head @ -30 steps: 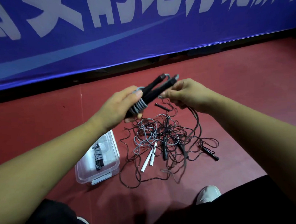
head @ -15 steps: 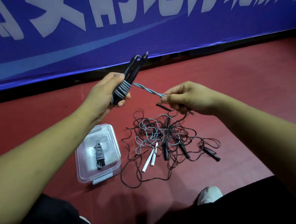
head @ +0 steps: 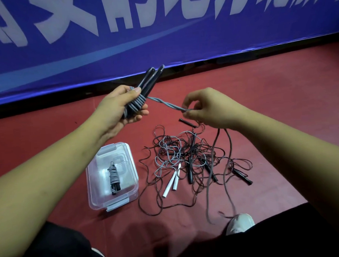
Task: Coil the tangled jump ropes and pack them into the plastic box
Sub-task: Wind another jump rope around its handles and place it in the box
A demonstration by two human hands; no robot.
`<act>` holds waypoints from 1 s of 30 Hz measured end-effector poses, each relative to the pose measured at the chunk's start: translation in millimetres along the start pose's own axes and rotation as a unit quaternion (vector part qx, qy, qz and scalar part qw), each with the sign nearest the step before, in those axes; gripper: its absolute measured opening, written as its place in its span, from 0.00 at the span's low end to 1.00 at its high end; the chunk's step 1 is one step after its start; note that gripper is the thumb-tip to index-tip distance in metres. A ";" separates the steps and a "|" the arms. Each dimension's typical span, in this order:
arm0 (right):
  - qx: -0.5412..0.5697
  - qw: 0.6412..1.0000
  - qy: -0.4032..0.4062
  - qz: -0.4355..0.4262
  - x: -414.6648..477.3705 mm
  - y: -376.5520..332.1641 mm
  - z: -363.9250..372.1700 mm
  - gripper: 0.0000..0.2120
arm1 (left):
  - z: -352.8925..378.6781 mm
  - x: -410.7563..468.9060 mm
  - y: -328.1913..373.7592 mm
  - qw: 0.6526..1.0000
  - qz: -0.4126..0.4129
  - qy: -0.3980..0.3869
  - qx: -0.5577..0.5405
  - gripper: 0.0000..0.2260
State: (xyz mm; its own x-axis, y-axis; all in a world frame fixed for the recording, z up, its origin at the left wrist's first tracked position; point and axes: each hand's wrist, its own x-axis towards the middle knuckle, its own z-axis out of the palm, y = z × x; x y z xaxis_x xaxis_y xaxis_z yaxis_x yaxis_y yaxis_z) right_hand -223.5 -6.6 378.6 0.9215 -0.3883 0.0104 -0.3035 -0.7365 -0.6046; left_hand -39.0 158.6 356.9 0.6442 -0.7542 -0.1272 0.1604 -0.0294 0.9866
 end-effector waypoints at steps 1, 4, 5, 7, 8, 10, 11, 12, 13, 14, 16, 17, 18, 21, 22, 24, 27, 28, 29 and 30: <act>-0.011 1.000 -0.011 -0.003 -0.6 -1.5 1.3 0.00 | -0.2 0.1 0.1 1.000 -0.003 -0.001 -0.003 0.04; -0.003 1.000 -0.026 0.002 -1.6 -3.9 3.0 0.04 | -2.2 1.2 -0.5 1.000 -0.009 -0.007 0.002 0.04; 0.007 1.000 -0.025 0.009 -2.3 -4.4 2.2 0.05 | -2.8 1.3 -0.6 1.000 -0.011 -0.011 0.004 0.04; 0.047 0.998 -0.024 0.033 -4.3 -5.6 -2.0 0.08 | -3.1 1.3 -0.5 1.000 -0.007 -0.028 0.010 0.05; 0.071 0.996 -0.030 0.047 -5.4 -6.9 -4.0 0.10 | -2.7 1.4 -1.3 0.999 -0.004 -0.036 0.018 0.07; 0.124 0.989 -0.059 0.058 -7.9 -11.7 -7.0 0.12 | -0.3 1.3 -4.1 0.997 0.008 -0.049 0.060 0.10; 0.150 0.984 -0.077 0.058 -9.2 -14.9 -7.5 0.12 | 0.7 1.5 -6.5 0.992 0.024 -0.050 0.109 0.11; 0.167 0.980 -0.093 0.055 -10.3 -18.7 -7.0 0.12 | 1.7 1.6 -9.2 0.981 0.051 -0.048 0.181 0.11; 0.176 0.978 -0.103 0.051 -12.0 -23.5 -6.3 0.12 | 2.5 1.6 -11.6 0.961 0.081 -0.047 0.260 0.11; 0.175 0.977 -0.110 0.045 -12.9 -28.0 -5.1 0.11 | 3.5 1.9 -13.7 0.935 0.108 -0.051 0.332 0.12; 0.141 0.984 -0.111 0.023 -14.0 -36.5 -3.6 0.09 | 6.6 -0.7 -14.9 0.886 0.135 -0.077 0.437 0.14; 0.114 0.988 -0.104 0.013 -13.5 -39.1 -3.2 0.09 | 8.8 -2.7 -14.6 0.859 0.142 -0.092 0.482 0.15; 0.088 0.992 -0.090 0.004 -12.3 -40.4 -3.0 0.10 | 10.9 -4.4 -14.3 0.831 0.149 -0.102 0.526 0.16; 0.048 0.998 -0.042 -0.009 -9.1 -37.7 -7.6 0.09 | 16.2 -9.2 -12.5 0.777 0.163 -0.120 0.596 0.17; 0.042 0.998 -0.033 -0.015 -8.5 -35.8 -10.0 0.09 | 17.3 -10.1 -11.7 0.769 0.165 -0.124 0.605 0.19; 0.036 0.999 -0.022 -0.029 -8.1 -31.6 -13.9 0.09 | 19.4 -12.4 -10.2 0.754 0.165 -0.132 0.621 0.23; 0.014 0.999 -0.003 -0.048 -6.1 -24.8 -13.9 0.07 | 25.6 -17.4 -10.7 0.717 0.165 -0.141 0.662 0.26; -0.001 0.999 0.002 -0.054 -4.8 -22.8 -12.7 0.06 | 27.7 -18.7 -12.3 0.707 0.169 -0.144 0.671 0.25; -0.017 0.998 0.007 -0.059 -3.3 -20.6 -11.7 0.05 | 29.3 -19.9 -14.2 0.704 0.170 -0.150 0.673 0.23; -0.029 0.998 0.015 -0.063 -1.8 -18.6 -11.0 0.04 | 29.9 -20.6 -16.0 0.710 0.170 -0.162 0.664 0.21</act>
State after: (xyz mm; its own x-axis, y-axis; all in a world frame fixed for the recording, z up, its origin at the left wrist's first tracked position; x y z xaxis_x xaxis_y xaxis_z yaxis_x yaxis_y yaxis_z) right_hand -222.2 1.7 398.6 0.9459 -0.3065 0.1068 -0.2005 -0.8106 -0.5502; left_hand -77.1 155.0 346.8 0.2370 -0.9707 -0.0403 -0.9482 -0.2402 0.2078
